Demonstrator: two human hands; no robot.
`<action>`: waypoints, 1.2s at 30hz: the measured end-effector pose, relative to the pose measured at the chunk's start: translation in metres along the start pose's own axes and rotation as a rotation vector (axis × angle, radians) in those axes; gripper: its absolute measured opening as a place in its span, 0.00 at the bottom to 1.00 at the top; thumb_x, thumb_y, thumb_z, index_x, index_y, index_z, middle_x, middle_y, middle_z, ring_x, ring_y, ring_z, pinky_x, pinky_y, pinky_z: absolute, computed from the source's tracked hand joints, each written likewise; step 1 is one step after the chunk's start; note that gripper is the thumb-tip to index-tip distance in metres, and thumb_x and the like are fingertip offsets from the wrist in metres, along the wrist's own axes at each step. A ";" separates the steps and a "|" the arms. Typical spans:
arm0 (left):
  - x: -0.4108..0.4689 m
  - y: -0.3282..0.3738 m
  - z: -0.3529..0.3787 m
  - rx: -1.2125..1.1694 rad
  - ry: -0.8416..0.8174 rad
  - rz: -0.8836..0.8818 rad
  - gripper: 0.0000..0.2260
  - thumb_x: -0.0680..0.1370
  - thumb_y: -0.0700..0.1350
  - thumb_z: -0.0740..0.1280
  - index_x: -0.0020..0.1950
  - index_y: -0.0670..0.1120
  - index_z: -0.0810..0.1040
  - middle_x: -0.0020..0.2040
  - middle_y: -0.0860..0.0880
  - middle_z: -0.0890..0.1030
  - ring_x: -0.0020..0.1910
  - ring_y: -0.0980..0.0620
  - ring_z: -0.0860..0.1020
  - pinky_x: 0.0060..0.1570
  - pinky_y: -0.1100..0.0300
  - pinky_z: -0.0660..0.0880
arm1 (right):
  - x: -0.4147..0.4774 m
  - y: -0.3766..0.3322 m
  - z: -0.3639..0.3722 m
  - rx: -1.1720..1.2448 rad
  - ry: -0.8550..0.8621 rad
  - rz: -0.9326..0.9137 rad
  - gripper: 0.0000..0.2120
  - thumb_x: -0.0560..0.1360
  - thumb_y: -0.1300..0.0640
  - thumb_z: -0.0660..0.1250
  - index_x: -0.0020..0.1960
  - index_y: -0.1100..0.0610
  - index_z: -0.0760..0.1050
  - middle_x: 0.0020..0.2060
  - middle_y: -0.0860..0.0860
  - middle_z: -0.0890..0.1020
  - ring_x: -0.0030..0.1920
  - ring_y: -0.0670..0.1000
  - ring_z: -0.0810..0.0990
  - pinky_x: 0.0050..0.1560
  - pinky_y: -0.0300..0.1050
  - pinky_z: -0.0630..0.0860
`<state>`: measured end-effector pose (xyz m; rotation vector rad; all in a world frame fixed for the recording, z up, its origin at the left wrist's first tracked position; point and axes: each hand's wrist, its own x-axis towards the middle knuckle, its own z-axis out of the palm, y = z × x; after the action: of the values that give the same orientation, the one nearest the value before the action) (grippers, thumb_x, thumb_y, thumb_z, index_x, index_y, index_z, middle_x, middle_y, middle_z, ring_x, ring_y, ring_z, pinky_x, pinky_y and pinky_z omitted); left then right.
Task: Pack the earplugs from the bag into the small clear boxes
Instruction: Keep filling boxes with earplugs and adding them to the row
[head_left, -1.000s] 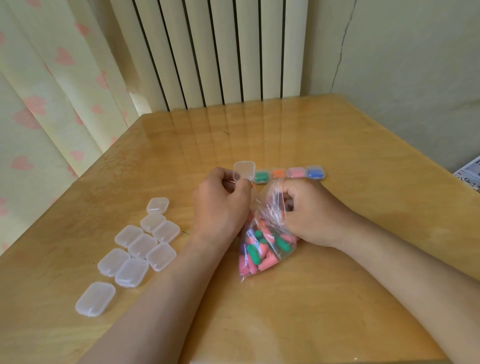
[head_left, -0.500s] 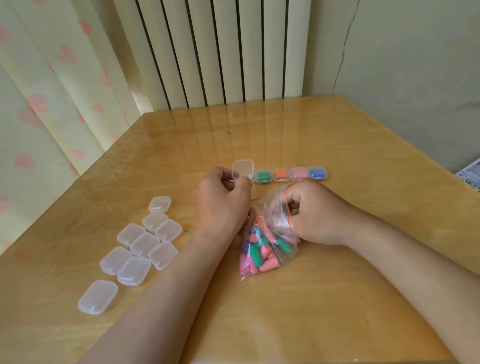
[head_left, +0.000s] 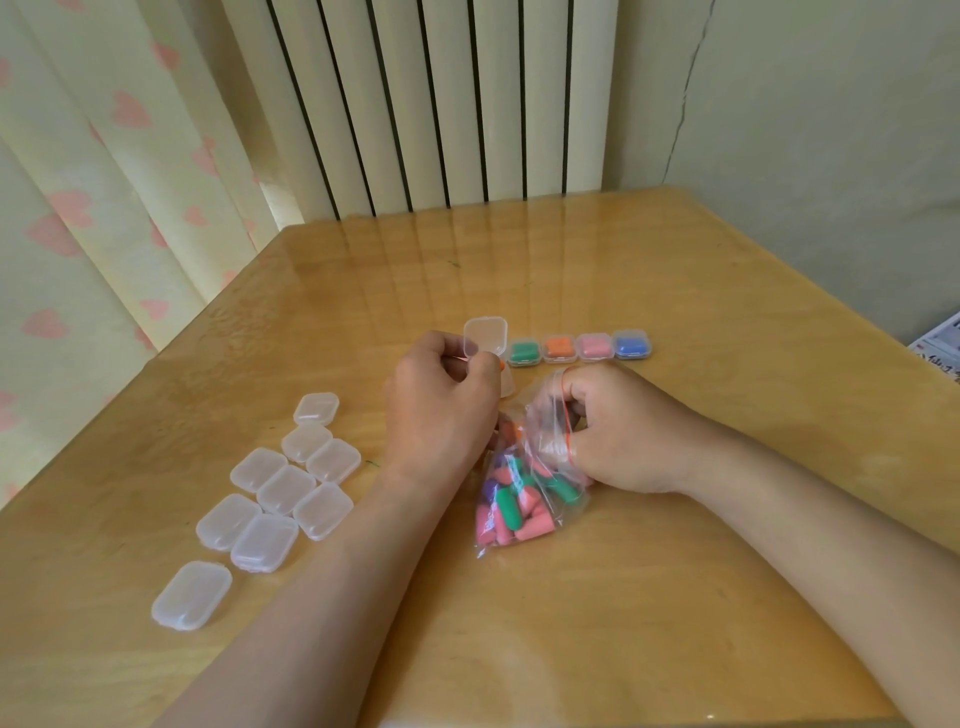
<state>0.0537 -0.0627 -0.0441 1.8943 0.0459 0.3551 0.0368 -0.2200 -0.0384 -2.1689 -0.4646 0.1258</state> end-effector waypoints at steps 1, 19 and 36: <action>-0.001 0.001 0.000 -0.010 -0.004 -0.006 0.03 0.77 0.43 0.64 0.46 0.46 0.77 0.31 0.53 0.81 0.26 0.46 0.82 0.29 0.46 0.80 | 0.000 -0.001 -0.001 0.005 -0.001 0.002 0.13 0.71 0.68 0.69 0.37 0.50 0.79 0.35 0.47 0.84 0.39 0.49 0.83 0.45 0.52 0.82; -0.009 0.014 -0.001 -0.346 -0.074 -0.026 0.04 0.78 0.34 0.65 0.52 0.37 0.77 0.44 0.31 0.79 0.22 0.46 0.77 0.21 0.58 0.72 | 0.001 0.002 0.001 0.041 0.108 -0.058 0.12 0.67 0.71 0.68 0.40 0.55 0.79 0.35 0.54 0.84 0.40 0.58 0.82 0.38 0.53 0.79; -0.008 0.008 0.000 -0.161 -0.121 -0.023 0.04 0.78 0.38 0.65 0.49 0.44 0.77 0.44 0.43 0.81 0.24 0.49 0.80 0.22 0.52 0.76 | 0.003 0.004 -0.007 0.099 0.234 -0.109 0.17 0.70 0.76 0.63 0.40 0.57 0.83 0.38 0.43 0.85 0.43 0.49 0.84 0.43 0.43 0.80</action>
<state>0.0449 -0.0670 -0.0389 1.7507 -0.0407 0.2216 0.0424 -0.2262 -0.0378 -2.0254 -0.4313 -0.1601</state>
